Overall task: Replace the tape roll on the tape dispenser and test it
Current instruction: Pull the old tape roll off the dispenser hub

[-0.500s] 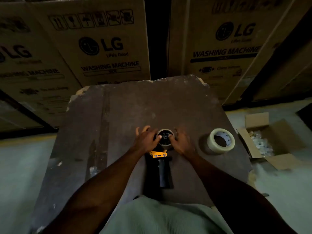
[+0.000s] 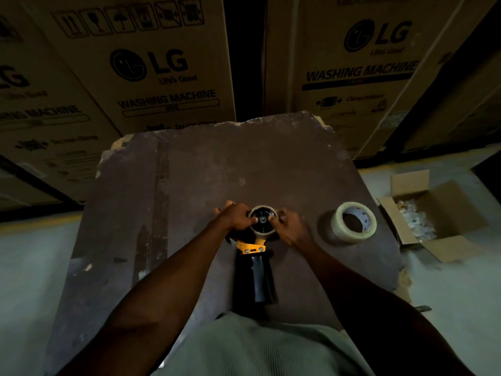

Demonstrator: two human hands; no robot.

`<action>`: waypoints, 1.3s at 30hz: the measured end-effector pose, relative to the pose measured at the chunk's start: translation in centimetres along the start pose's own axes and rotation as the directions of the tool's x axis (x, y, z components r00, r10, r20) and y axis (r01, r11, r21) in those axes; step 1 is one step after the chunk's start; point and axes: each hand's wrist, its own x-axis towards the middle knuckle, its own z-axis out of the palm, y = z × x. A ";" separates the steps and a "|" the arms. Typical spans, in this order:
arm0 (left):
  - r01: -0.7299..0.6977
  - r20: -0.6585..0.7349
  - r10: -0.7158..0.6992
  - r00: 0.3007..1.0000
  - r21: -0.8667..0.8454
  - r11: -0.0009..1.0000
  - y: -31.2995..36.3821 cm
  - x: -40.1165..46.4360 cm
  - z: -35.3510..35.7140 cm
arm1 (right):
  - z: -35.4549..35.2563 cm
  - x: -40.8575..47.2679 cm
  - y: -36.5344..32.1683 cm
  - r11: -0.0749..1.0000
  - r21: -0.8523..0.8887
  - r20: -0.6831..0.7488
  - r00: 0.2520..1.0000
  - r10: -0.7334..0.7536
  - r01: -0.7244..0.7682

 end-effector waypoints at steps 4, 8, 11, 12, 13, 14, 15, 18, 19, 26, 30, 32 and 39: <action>0.028 0.045 -0.027 0.999 -0.012 1.000 0.1 0.4 -0.2 | 0.1 0.2 0.2 0.999 0.044 -0.005 1.000 0.031 -0.031; 0.085 0.022 -0.086 0.996 0.034 0.996 0.4 0.7 0.0 | 0.2 0.4 0.5 0.996 0.087 -0.003 0.999 0.037 -0.037; 0.076 0.063 -0.074 0.995 -0.029 0.997 0.4 1.0 0.1 | 0.4 0.6 0.6 0.997 0.065 0.000 0.999 0.041 -0.041; 0.074 0.065 -0.071 0.995 -0.039 0.997 0.4 0.9 0.1 | 0.4 0.7 0.6 0.997 0.060 -0.005 0.999 0.038 -0.038; 0.073 0.057 -0.071 0.996 -0.041 0.996 0.3 0.9 0.1 | 0.4 0.8 0.6 0.998 0.061 -0.010 0.999 0.036 -0.035; 0.075 0.043 -0.073 0.996 -0.041 0.996 0.3 0.9 0.2 | 0.5 0.9 0.6 0.998 0.059 -0.016 0.999 0.035 -0.034; 0.079 0.024 -0.078 0.997 -0.040 0.996 0.3 0.8 0.2 | 0.5 1.0 0.6 0.998 0.053 -0.022 0.999 0.034 -0.033; 0.090 -0.017 -0.091 0.996 -0.033 0.995 0.4 0.6 0.2 | 0.6 1.3 0.6 0.998 0.039 -0.032 0.998 0.045 -0.044; 0.093 -0.029 -0.094 0.995 -0.025 0.995 0.4 0.5 0.2 | 0.6 1.4 0.6 0.998 0.042 -0.035 0.998 0.052 -0.051; 0.063 -0.005 -0.064 0.998 -0.095 0.993 0.2 0.2 0.2 | 1.2 1.8 0.4 0.978 0.188 -0.039 0.995 0.097 -0.088; -0.050 -0.018 0.048 0.999 -0.173 0.984 -0.3 -0.3 -0.4 | 1.4 1.9 0.7 0.936 0.329 0.004 0.991 0.136 -0.129; -0.124 0.044 0.137 0.990 -0.218 0.968 -0.7 -0.7 -0.9 | 1.0 1.8 0.9 0.915 0.376 0.045 0.989 0.140 -0.147; -0.296 0.104 0.305 0.947 -0.091 0.951 -1.7 -1.5 -0.9 | -0.1 0.5 2.0 0.894 0.444 0.228 0.973 -0.045 -0.063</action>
